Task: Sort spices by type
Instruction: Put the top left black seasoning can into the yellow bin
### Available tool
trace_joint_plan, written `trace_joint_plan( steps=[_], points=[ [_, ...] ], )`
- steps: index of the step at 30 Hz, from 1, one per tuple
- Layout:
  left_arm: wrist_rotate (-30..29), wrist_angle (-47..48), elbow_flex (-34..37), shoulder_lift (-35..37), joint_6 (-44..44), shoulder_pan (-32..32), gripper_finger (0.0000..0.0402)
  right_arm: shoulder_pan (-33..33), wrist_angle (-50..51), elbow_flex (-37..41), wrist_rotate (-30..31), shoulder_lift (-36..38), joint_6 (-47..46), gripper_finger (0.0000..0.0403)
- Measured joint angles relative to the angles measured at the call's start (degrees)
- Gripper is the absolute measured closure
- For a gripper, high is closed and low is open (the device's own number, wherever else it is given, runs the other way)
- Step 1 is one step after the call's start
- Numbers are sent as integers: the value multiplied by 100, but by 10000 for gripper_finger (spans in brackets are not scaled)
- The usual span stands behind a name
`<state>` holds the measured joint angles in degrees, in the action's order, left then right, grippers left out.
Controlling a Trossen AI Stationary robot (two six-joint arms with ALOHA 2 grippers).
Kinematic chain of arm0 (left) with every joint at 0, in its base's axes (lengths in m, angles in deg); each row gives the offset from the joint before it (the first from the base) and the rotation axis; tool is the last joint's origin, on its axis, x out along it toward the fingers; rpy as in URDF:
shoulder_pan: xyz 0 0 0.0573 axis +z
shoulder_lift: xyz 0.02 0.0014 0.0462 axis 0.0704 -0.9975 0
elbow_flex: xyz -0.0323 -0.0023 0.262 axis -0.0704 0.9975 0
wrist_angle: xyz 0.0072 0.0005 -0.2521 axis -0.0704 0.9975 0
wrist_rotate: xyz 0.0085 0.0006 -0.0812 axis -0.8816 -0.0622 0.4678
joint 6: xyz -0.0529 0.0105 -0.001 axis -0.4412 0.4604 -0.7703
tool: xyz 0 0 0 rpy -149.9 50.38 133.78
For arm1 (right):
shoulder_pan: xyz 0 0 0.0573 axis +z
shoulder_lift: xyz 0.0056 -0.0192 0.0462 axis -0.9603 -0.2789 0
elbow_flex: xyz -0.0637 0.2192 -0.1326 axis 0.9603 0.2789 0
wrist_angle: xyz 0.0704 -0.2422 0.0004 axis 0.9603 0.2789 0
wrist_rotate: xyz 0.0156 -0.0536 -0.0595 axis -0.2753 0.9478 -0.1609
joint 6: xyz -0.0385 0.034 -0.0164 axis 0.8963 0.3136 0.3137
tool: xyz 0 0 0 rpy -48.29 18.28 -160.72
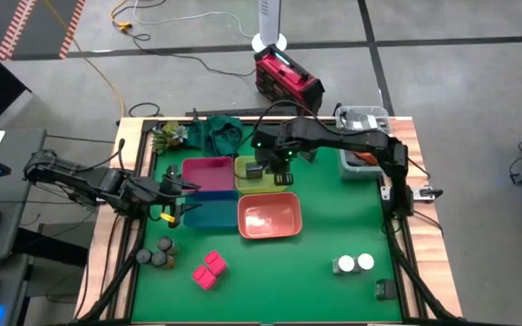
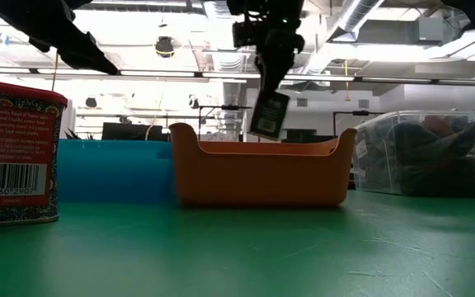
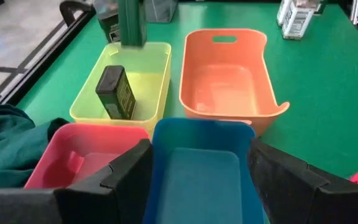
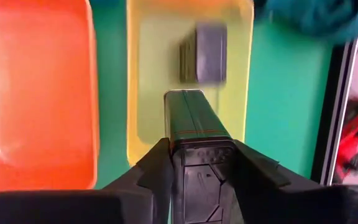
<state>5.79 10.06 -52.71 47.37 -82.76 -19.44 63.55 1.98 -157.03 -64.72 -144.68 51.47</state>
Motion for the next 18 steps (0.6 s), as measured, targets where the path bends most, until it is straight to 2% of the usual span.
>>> trace_joint_plan(
  steps=[8,18],
  points=[
    [0,-35,0,2,36,0,157,49,-308,-1,-52,-373,79,218],
    [-12,-84,0,-4,84,1,157,47,-881,4,-92,-794,251,236]
  ],
)
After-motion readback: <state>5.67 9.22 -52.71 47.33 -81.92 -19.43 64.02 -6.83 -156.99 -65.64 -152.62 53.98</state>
